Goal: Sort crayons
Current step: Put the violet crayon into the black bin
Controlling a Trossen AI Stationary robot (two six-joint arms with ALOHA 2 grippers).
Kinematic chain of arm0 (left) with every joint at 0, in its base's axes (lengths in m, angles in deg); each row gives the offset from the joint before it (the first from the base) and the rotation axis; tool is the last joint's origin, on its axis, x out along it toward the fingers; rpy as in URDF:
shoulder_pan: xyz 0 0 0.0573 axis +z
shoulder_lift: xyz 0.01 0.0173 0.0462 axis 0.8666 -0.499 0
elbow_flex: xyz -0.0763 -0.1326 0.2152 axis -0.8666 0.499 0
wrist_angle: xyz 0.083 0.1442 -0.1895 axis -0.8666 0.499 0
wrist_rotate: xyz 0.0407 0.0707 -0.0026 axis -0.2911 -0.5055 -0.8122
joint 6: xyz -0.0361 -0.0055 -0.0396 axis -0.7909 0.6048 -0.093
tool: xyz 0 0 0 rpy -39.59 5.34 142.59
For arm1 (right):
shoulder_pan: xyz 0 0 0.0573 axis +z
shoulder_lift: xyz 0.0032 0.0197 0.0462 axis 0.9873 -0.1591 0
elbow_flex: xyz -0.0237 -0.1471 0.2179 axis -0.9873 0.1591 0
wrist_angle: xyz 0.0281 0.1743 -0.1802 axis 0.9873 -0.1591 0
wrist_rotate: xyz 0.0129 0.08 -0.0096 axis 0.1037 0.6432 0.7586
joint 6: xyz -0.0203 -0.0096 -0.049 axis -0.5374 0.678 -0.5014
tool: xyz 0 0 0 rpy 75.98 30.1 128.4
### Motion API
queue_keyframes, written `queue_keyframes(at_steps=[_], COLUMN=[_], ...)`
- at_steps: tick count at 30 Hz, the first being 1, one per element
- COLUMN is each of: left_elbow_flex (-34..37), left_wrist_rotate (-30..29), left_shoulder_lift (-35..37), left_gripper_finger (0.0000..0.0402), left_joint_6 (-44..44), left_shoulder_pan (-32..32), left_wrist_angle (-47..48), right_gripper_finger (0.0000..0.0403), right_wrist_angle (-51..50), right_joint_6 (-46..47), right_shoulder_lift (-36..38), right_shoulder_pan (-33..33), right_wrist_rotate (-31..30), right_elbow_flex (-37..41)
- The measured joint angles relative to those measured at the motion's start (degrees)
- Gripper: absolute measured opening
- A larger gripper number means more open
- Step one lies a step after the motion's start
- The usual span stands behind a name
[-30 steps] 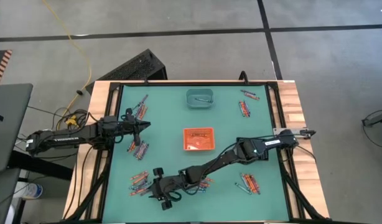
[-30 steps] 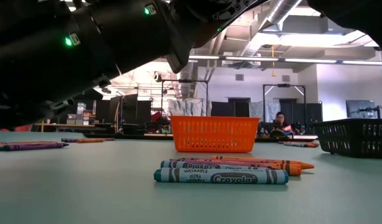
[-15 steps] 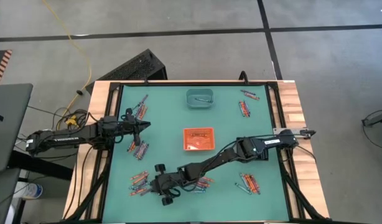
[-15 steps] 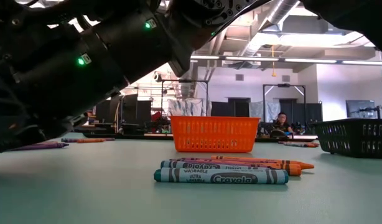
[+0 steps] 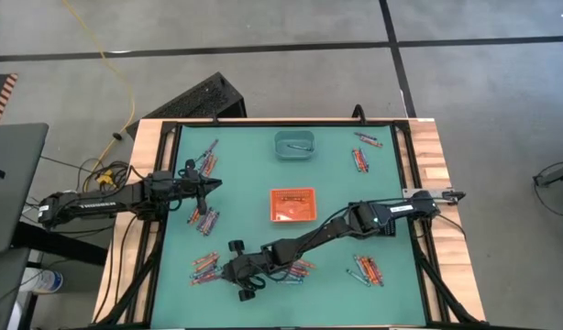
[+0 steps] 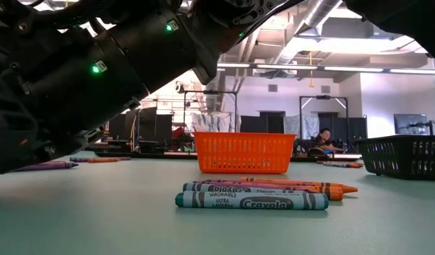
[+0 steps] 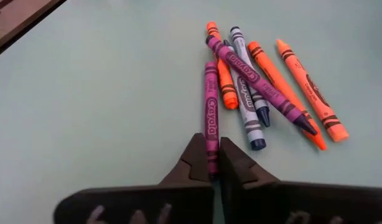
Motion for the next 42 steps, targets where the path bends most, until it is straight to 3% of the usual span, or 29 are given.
queue_keyframes(at_steps=[21,35,42], left_elbow_flex=[0.0,0.0,0.0], left_wrist_rotate=[0.02,0.0,0.0], left_shoulder_lift=[0.0,-0.66,-0.66], left_gripper_finger=[0.0017,0.0017,0.0017], left_joint_6=[0.0,0.0,0.0], left_shoulder_pan=[0.0,0.0,0.0], left_wrist_angle=[-0.03,-0.04,-0.03], right_gripper_finger=[0.0006,0.0006,0.0006], right_wrist_angle=[-8.73,-28.65,-43.49], right_joint_6=[-1.63,-4.98,-3.75], right_shoulder_lift=[4.56,16.16,22.75], right_shoulder_pan=[-0.81,-1.01,-1.01], right_wrist_rotate=[4.15,3.24,-1.68], right_elbow_flex=[0.22,0.22,0.13])
